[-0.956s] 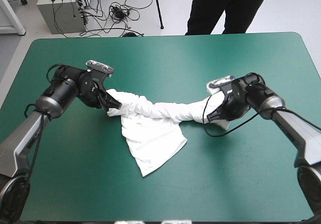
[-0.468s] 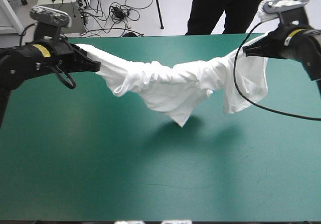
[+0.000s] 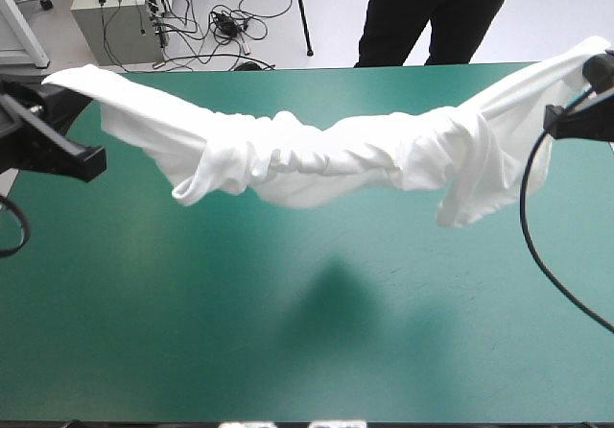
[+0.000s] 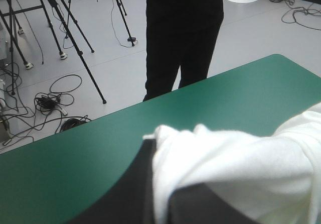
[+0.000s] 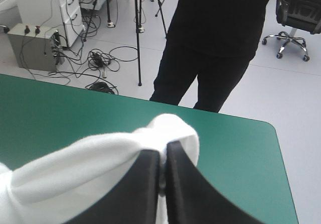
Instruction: Fold the cloth
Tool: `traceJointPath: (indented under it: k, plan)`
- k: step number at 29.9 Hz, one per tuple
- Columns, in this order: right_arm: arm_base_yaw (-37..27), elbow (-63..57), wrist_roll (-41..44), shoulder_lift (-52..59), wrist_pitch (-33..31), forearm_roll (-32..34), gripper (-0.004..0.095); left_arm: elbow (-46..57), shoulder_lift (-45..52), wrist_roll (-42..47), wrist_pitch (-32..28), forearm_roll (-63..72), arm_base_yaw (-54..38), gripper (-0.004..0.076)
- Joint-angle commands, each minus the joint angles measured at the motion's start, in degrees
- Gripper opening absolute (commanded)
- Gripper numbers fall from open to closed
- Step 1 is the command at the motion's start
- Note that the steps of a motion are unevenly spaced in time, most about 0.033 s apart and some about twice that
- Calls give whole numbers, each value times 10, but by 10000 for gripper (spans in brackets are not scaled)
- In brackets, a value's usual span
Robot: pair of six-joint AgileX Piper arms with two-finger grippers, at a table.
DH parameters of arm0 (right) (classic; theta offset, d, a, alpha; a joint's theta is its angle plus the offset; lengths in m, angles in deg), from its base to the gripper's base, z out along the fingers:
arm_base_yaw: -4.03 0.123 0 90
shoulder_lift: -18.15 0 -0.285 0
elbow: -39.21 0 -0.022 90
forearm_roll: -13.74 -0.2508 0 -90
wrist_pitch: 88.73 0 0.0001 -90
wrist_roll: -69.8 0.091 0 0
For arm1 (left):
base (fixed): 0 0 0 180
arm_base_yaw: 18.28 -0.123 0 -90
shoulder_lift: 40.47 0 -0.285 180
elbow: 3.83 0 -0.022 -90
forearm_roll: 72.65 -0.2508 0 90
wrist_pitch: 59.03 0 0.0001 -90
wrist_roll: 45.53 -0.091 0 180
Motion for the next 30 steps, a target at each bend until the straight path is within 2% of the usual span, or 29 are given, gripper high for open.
traceJointPath:
  k: [1,4,9,13,18,20,23,28,30]
  plan:
    - [-2,6,-7,34,12,-26,-17,-14,29,-1,-11,1,16,-9]
    - [-2,-35,-10,66,6,-57,-17,-14,43,-1,33,-8,17,-9]
    - [-2,-143,-11,106,-1,-100,-17,5,53,29,34,-34,17,-9]
    - [-2,-223,-13,112,2,-100,-17,57,52,46,34,-67,17,-9]
    - [-2,-325,-21,90,62,-99,-17,168,27,73,33,-124,17,-9]
    - [-2,-355,-27,63,97,-97,-17,215,1,89,17,-155,17,-9]
    - [-2,-378,-28,7,151,-84,-17,268,-45,104,-43,-179,17,-9]
    - [-2,-377,-28,-108,232,-49,-17,290,-150,120,-132,-199,0,-9]
    - [-2,-367,-28,-149,243,-33,-17,289,-182,123,-165,-204,-9,-9]
